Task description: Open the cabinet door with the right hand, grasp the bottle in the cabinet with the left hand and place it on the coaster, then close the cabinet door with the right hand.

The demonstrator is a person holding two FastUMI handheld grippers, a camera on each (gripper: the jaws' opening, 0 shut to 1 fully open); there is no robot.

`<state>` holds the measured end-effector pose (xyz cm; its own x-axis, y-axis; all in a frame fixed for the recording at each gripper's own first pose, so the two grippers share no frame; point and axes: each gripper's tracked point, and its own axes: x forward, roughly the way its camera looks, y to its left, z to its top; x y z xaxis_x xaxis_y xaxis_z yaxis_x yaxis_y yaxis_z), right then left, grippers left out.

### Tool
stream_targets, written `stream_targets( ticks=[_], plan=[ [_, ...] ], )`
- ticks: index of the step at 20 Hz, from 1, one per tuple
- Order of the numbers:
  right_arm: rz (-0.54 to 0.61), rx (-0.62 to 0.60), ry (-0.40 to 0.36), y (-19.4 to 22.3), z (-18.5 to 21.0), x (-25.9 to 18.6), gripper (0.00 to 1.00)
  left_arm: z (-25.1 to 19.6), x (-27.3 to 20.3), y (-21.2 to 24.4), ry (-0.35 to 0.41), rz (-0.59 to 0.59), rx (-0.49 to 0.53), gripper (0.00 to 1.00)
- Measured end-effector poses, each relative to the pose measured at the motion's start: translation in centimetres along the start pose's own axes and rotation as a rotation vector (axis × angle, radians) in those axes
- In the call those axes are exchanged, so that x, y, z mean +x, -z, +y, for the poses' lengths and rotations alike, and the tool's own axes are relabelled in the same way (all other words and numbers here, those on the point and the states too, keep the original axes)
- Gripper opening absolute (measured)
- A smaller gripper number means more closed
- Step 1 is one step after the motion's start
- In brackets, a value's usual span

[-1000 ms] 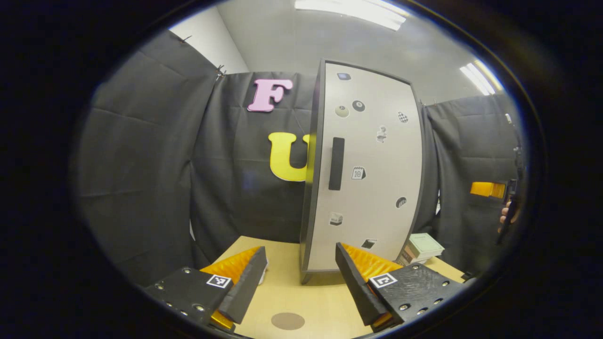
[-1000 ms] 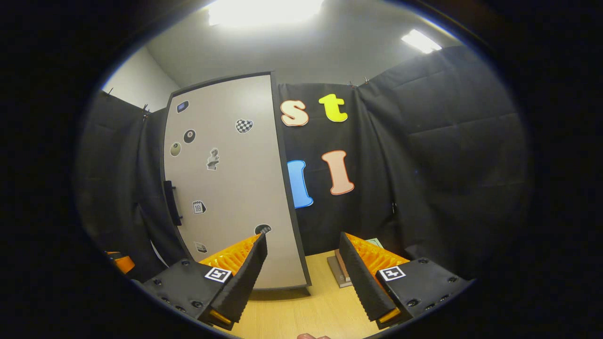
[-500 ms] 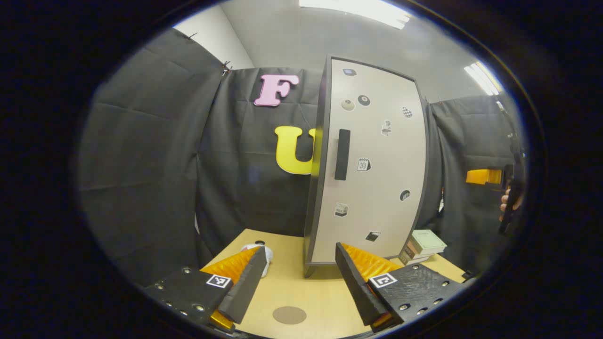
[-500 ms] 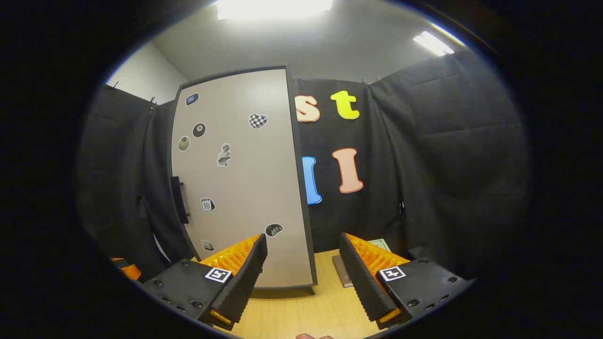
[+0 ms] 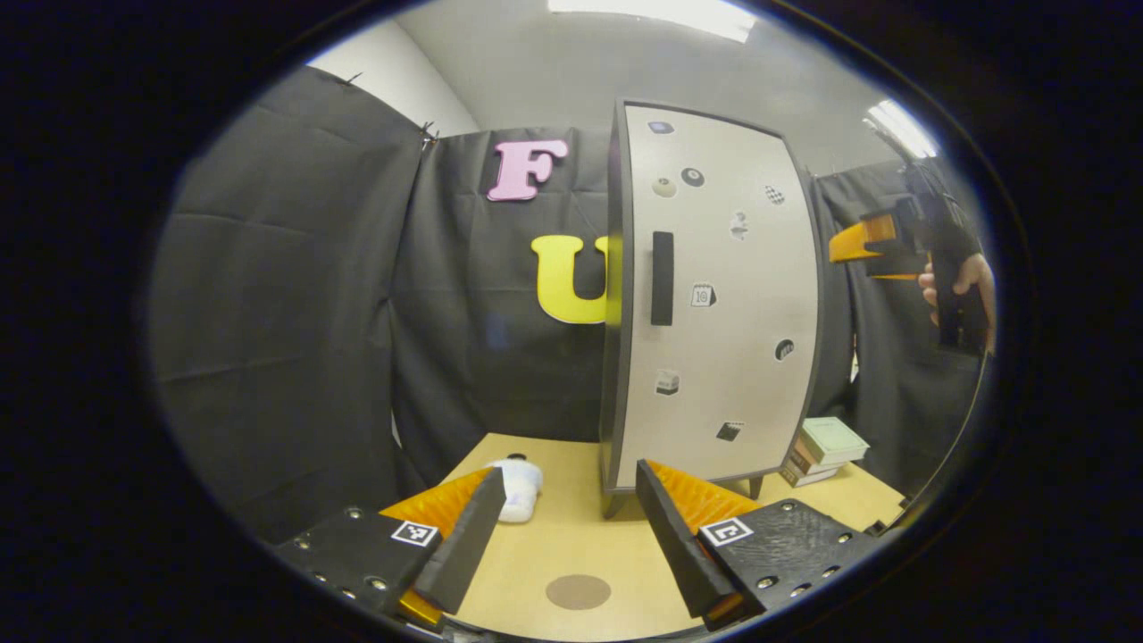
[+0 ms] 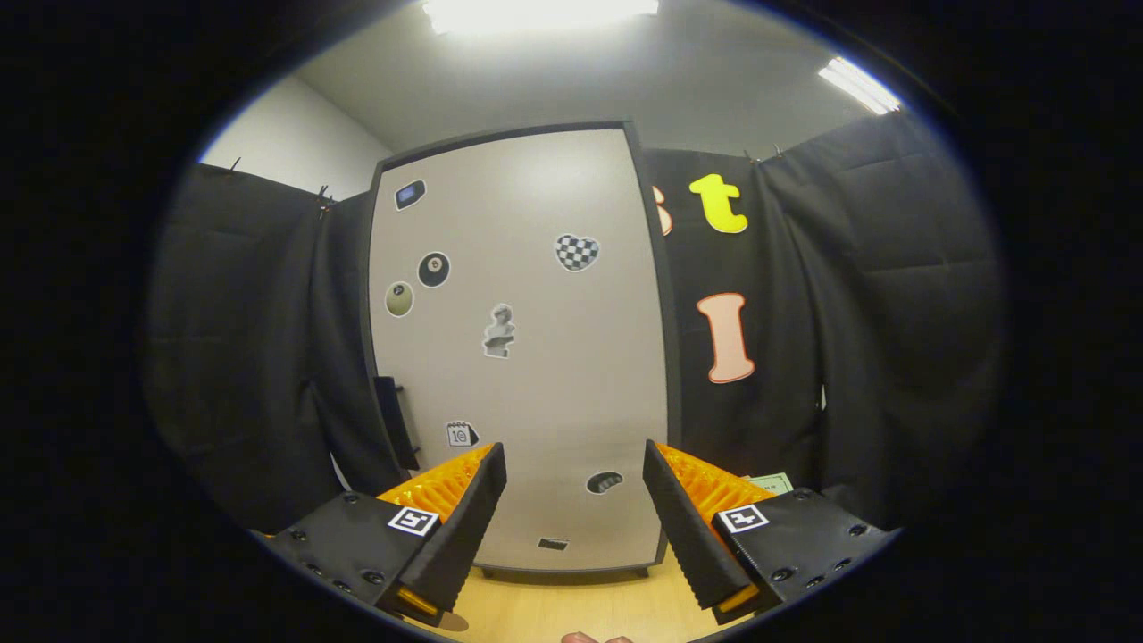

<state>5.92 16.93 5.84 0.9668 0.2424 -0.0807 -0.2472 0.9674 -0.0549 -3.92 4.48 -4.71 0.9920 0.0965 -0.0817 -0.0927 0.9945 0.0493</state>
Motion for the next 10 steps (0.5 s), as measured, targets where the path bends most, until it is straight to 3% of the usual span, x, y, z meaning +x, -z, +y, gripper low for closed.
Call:
stream_targets(
  ticks=[7,10],
  plan=[
    [0.007,0.046,-0.124,-1.4,8.3,4.2,0.98,1.1,-1.3,3.2,-0.038,0.063,0.003,0.89],
    [0.024,0.052,-0.157,-1.1,11.2,5.9,0.98,1.9,-1.4,4.7,-0.057,0.093,-0.046,0.90]
  ],
)
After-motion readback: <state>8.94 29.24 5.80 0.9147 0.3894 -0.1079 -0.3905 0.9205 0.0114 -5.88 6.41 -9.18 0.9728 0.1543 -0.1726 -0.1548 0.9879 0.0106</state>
